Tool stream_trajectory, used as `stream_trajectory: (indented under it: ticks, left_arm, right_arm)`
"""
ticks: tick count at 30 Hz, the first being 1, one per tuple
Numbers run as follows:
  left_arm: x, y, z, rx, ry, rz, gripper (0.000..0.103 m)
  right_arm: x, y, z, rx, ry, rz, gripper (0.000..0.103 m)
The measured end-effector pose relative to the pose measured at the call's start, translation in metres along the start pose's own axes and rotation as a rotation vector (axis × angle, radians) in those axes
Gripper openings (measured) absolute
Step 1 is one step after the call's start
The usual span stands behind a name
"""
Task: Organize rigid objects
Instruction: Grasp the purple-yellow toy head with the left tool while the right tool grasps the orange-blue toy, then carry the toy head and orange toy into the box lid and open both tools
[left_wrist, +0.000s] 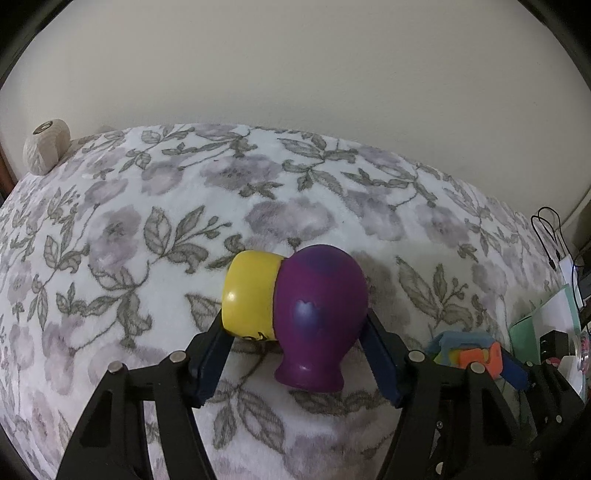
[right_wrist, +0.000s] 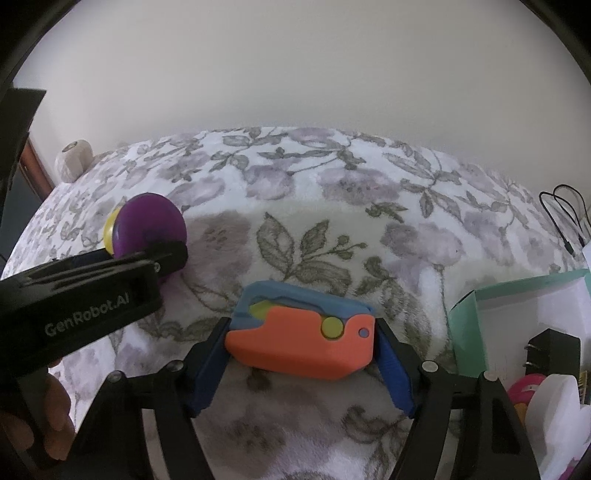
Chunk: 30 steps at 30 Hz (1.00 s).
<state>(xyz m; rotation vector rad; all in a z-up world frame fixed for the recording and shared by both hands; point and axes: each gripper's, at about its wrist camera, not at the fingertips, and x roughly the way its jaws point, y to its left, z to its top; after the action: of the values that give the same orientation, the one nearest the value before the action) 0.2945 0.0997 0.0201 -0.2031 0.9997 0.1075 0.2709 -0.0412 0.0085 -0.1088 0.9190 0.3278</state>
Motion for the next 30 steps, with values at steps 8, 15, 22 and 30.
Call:
stream_trajectory:
  ticks: [8,15,22,30]
  left_arm:
    - [-0.011,-0.002,-0.014,-0.067,0.039,-0.018,0.069]
    - [-0.032,-0.008,-0.02,-0.089,0.063,-0.022,0.069]
    - [-0.077,-0.012,-0.026,-0.082,0.049,-0.011,0.069]
    - [-0.13,-0.02,-0.042,-0.096,0.022,-0.031,0.069]
  right_arm:
    - [-0.01,-0.002,-0.005,0.023,0.012,0.006,0.076]
    - [-0.038,-0.008,-0.014,0.037,0.008,0.003,0.076]
    - [-0.079,-0.007,-0.018,0.042,-0.017,0.019,0.076]
    - [-0.138,-0.012,-0.024,0.07,-0.063,0.036,0.076]
